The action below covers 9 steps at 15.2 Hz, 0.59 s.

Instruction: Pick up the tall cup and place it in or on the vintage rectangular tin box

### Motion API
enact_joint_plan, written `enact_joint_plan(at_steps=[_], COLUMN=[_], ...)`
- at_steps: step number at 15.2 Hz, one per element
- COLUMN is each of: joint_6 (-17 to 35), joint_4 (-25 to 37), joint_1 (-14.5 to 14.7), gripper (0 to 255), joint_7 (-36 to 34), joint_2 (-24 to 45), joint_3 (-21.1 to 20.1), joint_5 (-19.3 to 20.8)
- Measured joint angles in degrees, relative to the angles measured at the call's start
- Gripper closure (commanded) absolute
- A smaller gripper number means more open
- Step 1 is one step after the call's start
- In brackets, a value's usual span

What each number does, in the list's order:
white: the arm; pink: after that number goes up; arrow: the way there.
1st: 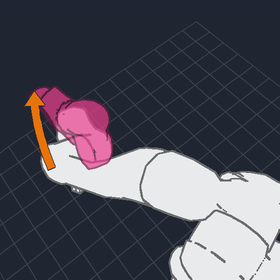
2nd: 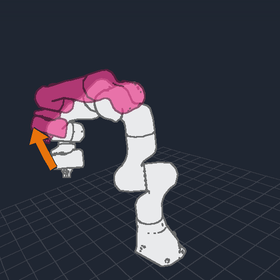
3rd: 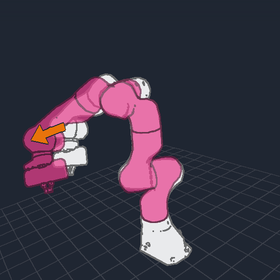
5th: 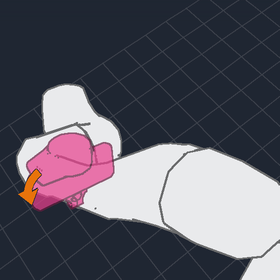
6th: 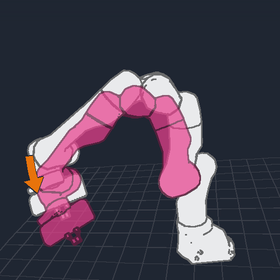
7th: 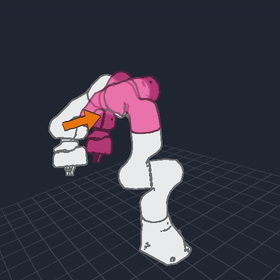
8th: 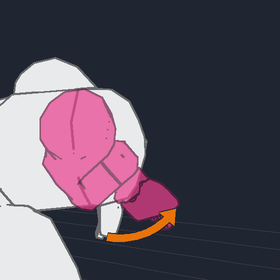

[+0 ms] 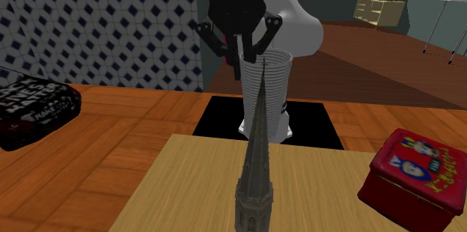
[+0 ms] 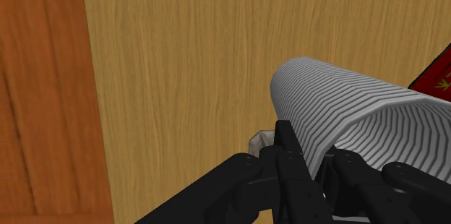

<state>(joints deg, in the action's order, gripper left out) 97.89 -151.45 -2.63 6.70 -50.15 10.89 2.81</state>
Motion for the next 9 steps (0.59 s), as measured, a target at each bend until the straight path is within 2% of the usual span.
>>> enact_joint_plan(at_steps=[9], joint_6=[-6.8], joint_4=[7.4], joint_1=[0.4], gripper=[255], joint_7=[-0.3], joint_2=[0.6], joint_3=[-0.6], joint_5=[-0.6])
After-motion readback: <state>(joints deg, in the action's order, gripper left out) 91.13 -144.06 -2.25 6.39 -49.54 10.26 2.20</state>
